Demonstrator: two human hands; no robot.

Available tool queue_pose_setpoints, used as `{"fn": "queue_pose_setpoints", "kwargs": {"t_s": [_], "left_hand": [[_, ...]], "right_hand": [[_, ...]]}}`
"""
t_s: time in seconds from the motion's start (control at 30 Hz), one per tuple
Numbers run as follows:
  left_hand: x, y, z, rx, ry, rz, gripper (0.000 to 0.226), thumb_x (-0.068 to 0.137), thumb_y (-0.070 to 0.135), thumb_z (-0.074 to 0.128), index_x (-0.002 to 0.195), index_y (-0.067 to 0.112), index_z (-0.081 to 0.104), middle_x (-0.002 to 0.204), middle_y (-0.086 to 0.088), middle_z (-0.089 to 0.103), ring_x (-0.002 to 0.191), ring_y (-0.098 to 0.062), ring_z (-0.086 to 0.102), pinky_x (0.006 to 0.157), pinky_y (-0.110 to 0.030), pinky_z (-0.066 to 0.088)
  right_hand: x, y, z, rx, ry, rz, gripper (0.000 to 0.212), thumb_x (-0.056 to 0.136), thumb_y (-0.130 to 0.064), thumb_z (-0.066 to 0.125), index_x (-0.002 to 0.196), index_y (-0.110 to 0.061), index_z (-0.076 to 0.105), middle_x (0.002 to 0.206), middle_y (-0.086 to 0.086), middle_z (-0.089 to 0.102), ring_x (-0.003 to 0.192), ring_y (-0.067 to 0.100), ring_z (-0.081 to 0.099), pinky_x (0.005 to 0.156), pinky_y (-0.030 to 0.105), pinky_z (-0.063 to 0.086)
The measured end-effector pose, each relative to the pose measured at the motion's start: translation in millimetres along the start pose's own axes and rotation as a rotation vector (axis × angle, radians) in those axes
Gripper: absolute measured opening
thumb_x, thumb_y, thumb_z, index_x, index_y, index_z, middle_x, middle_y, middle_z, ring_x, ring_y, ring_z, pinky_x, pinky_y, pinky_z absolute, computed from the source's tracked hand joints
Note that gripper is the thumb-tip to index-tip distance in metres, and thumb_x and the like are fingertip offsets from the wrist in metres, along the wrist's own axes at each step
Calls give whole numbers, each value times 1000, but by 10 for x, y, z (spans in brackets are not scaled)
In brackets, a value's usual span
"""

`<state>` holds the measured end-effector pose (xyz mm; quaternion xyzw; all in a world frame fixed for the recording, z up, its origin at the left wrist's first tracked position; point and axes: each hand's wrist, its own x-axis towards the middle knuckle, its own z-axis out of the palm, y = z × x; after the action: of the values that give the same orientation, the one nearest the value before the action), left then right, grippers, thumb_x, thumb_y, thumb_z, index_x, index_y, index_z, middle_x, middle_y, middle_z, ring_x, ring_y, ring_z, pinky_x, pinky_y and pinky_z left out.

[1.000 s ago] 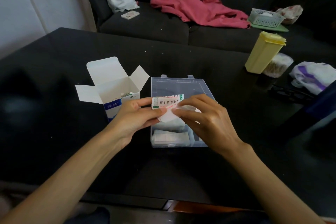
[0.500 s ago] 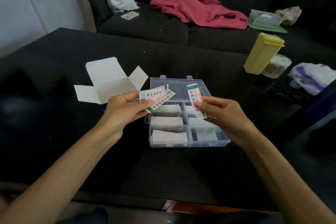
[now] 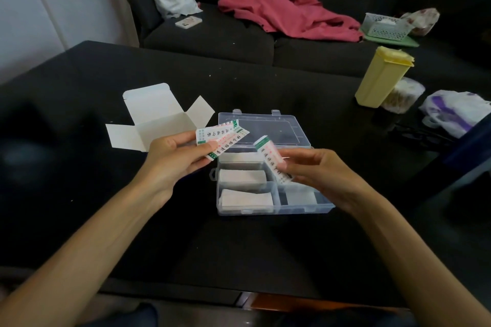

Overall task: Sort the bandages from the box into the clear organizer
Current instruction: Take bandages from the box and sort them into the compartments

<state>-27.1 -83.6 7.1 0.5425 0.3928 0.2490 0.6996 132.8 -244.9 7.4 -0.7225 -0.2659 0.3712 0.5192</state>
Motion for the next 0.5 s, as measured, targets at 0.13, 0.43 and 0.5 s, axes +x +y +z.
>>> {"fn": "queue_pose_setpoints", "kwargs": {"t_s": [0.13, 0.43, 0.5], "left_hand": [[-6, 22, -7, -15, 7, -7, 39, 81, 8, 69, 119, 15, 63, 99, 2, 70, 86, -11, 67, 60, -18, 57], [-24, 36, -31, 0, -16, 9, 37, 81, 8, 68, 117, 15, 64, 98, 3, 70, 88, -11, 67, 62, -17, 57], [-26, 36, -34, 0, -14, 8, 37, 81, 8, 68, 117, 16, 64, 97, 4, 70, 86, -11, 66, 61, -18, 57]], "right_hand": [[-8, 44, 77, -381, 30, -254, 15, 76, -10, 73, 83, -23, 71, 90, -8, 69, 80, 8, 69, 66, 16, 54], [22, 237, 257, -1008, -152, -629, 18, 84, -24, 68, 101, -30, 72, 104, -11, 68, 97, 1, 58, 89, 25, 50], [7, 227, 253, -971, -168, -549, 23, 85, -20, 63, 103, -32, 71, 110, -11, 66, 102, 0, 55, 92, 20, 45]]}}
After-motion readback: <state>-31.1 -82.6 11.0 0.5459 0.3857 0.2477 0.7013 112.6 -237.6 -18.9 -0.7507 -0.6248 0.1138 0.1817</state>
